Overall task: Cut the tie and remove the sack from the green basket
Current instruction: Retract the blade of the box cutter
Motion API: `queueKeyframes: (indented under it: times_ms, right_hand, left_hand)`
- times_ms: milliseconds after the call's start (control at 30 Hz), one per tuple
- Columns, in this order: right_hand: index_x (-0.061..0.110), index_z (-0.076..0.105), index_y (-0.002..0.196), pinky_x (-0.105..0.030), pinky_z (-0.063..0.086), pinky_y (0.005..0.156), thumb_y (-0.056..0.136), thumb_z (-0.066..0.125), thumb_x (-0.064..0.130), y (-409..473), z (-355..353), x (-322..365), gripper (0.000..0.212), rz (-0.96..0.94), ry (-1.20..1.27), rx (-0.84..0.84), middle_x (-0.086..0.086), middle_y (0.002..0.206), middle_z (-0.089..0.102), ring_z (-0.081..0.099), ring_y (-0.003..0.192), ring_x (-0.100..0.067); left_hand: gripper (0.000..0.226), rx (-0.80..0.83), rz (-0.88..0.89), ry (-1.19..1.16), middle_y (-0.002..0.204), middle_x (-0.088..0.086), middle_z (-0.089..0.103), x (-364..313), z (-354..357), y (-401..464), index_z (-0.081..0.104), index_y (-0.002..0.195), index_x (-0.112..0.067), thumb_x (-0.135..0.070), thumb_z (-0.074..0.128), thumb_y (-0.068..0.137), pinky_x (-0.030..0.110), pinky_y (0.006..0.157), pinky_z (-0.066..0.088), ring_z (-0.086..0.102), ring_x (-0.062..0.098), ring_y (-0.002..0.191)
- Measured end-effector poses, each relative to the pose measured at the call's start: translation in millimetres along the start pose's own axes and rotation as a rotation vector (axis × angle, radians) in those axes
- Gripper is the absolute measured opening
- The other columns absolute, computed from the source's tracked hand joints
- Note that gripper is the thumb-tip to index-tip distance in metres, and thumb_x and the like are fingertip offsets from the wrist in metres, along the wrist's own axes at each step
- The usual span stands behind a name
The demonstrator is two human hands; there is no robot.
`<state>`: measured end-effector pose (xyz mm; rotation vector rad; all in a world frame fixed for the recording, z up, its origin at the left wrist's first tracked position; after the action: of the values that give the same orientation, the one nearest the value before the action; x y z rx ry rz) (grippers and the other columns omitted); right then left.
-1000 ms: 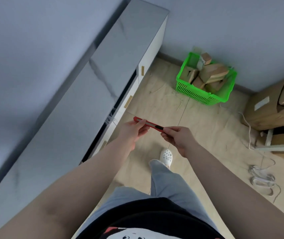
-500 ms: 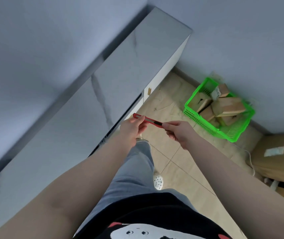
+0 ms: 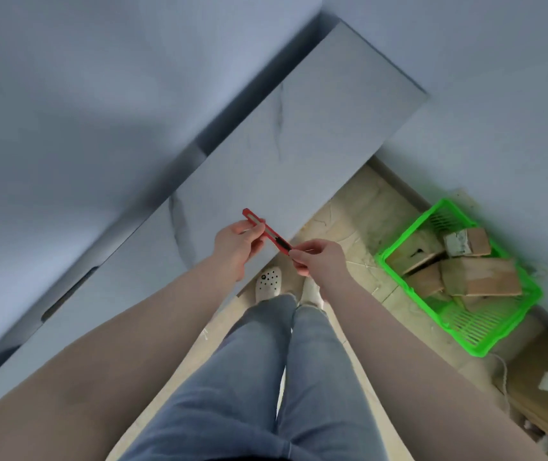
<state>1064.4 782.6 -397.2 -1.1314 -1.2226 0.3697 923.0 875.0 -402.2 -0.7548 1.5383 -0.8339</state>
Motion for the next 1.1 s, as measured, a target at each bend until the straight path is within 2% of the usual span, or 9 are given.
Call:
queueKeyframes:
  times_ms: [133,233,367,533,700,767,900,1100]
  right_hand:
    - [-0.001,0.068,0.086,-0.026,0.058,0.063,0.08,0.073,-0.001,64,12,16,0.007,0.008,-0.008,-0.02,-0.013,0.073,0.069,0.065,0.059,-0.017]
    - [0.004,0.068,0.079,-0.035,0.058,0.071,0.079,0.072,-0.002,114,19,27,0.008,0.002,-0.026,-0.025,-0.013,0.071,0.067,0.064,0.062,-0.022]
    - [0.008,0.067,0.076,-0.034,0.053,0.066,0.078,0.074,0.002,166,25,35,0.009,-0.004,-0.105,-0.061,-0.008,0.067,0.065,0.06,0.06,-0.021]
    - [0.012,0.067,0.073,-0.027,0.049,0.058,0.076,0.075,0.005,202,28,33,0.011,-0.002,-0.139,-0.106,-0.005,0.065,0.063,0.058,0.053,-0.014]
    - [0.019,0.069,0.07,-0.032,0.057,0.067,0.074,0.078,0.014,211,30,27,0.011,-0.037,-0.236,-0.163,0.0,0.062,0.068,0.065,0.059,-0.015]
    - [0.02,0.068,0.07,-0.031,0.054,0.063,0.074,0.077,0.017,210,32,26,0.01,-0.052,-0.258,-0.183,0.001,0.063,0.069,0.066,0.063,-0.017]
    - [0.02,0.065,0.076,-0.023,0.04,0.053,0.079,0.075,0.022,206,37,27,0.01,-0.072,-0.323,-0.231,0.002,0.071,0.069,0.062,0.066,-0.014]
    - [0.016,0.065,0.086,-0.021,0.038,0.053,0.082,0.073,0.025,204,37,22,0.013,-0.105,-0.316,-0.256,-0.003,0.081,0.07,0.059,0.067,-0.012]
  left_hand:
    - [0.014,-0.1,0.047,0.006,0.085,0.008,0.067,-21,19,64,0.066,0.102,-0.001,-0.003,0.067,0.087,0.014,0.061,0.055,0.065,0.011,0.071]
    - [0.009,-0.161,0.084,0.003,0.082,0.008,0.066,-27,33,108,0.065,0.096,-0.002,-0.002,0.068,0.087,0.014,0.061,0.055,0.065,0.012,0.07]
    - [0.008,-0.237,0.104,0.006,0.079,0.006,0.068,-28,45,156,0.065,0.083,-0.008,-0.003,0.071,0.084,0.018,0.066,0.056,0.068,0.015,0.07]
    - [0.015,-0.308,0.127,0.042,0.075,0.008,0.069,-24,50,187,0.063,0.084,-0.007,-0.006,0.077,0.079,0.023,0.068,0.059,0.07,0.015,0.065]
    - [0.017,-0.339,0.163,0.11,0.07,0.005,0.07,-20,50,196,0.063,0.086,-0.006,-0.009,0.078,0.079,0.021,0.065,0.058,0.069,0.011,0.062]
    - [0.018,-0.365,0.165,0.138,0.064,0.0,0.068,-20,52,196,0.063,0.087,-0.006,-0.011,0.078,0.079,0.024,0.068,0.059,0.069,0.01,0.061]
    - [0.018,-0.385,0.161,0.186,0.062,-0.002,0.069,-20,53,198,0.063,0.087,-0.007,-0.014,0.077,0.079,0.031,0.075,0.06,0.068,0.008,0.06]
    - [0.017,-0.382,0.161,0.179,0.06,-0.003,0.067,-18,56,194,0.061,0.082,-0.009,-0.018,0.076,0.081,0.035,0.078,0.06,0.068,0.012,0.061]
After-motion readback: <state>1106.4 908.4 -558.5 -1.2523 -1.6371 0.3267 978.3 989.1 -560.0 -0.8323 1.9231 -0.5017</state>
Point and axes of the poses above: each hand's wrist, its own y-axis towards the middle knuckle, its own z-axis out of the palm, x = y × z, the point moved 4 cm from there along y, towards the middle knuckle
